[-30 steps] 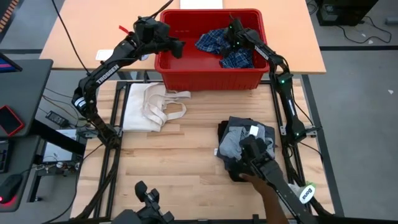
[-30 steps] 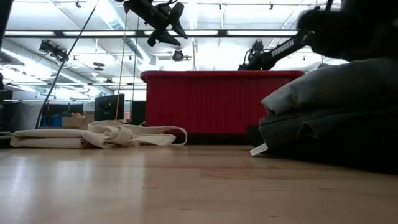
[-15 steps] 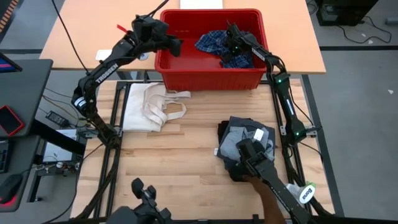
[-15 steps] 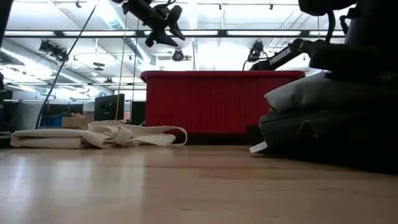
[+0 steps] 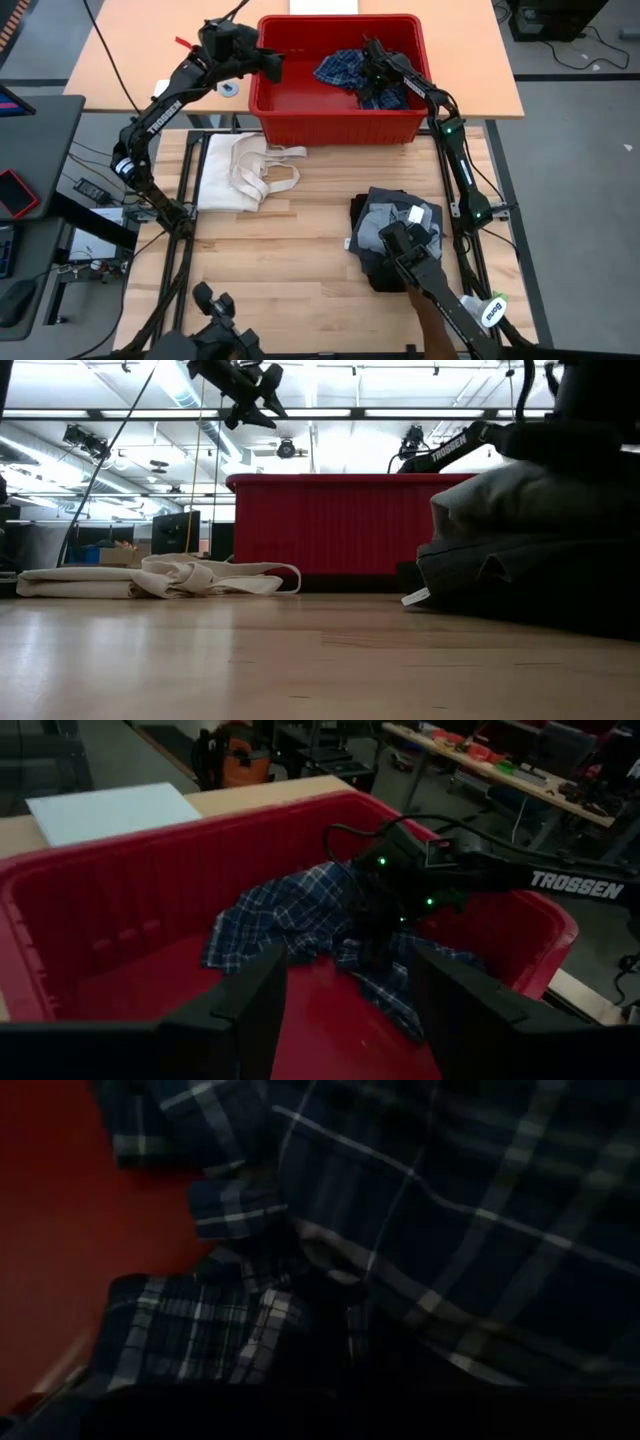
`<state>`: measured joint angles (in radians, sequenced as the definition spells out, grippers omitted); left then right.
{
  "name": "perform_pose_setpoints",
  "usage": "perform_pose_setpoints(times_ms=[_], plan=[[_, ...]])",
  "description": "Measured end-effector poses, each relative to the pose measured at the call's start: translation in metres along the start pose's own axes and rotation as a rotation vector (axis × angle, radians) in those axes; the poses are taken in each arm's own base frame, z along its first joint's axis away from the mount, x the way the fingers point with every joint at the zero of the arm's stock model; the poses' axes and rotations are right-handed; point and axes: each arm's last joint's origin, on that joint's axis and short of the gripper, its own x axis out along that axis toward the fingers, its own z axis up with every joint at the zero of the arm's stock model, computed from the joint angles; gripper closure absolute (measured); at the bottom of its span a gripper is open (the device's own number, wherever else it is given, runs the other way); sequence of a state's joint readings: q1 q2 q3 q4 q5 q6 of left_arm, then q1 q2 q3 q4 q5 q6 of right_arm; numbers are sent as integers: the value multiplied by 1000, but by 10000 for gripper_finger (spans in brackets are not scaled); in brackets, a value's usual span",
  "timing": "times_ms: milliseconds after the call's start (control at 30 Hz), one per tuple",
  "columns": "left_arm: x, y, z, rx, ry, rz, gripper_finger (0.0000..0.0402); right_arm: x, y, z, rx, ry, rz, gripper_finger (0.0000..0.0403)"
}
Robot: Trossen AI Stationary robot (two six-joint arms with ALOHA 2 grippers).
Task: Fold Laundry from Bin
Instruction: Fold the blue checkered pants
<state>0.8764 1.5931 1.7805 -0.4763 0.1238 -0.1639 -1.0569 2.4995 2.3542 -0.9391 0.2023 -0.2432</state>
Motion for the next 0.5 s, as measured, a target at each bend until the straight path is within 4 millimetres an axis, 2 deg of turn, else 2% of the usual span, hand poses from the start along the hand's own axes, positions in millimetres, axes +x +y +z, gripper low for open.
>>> perform_pose_setpoints(times_ms=[100,167,300,500], plan=[[-12,3,6,4,-28,10,191,-16,-3,4,-2,-29,-35,374],[-19,3,10,19,-48,14,191,-34,-7,10,-7,-84,-54,376],[-29,8,15,26,-73,38,191,-80,-16,21,21,-226,-30,382],[-30,9,15,25,-71,42,191,-146,-25,28,102,-425,80,380]])
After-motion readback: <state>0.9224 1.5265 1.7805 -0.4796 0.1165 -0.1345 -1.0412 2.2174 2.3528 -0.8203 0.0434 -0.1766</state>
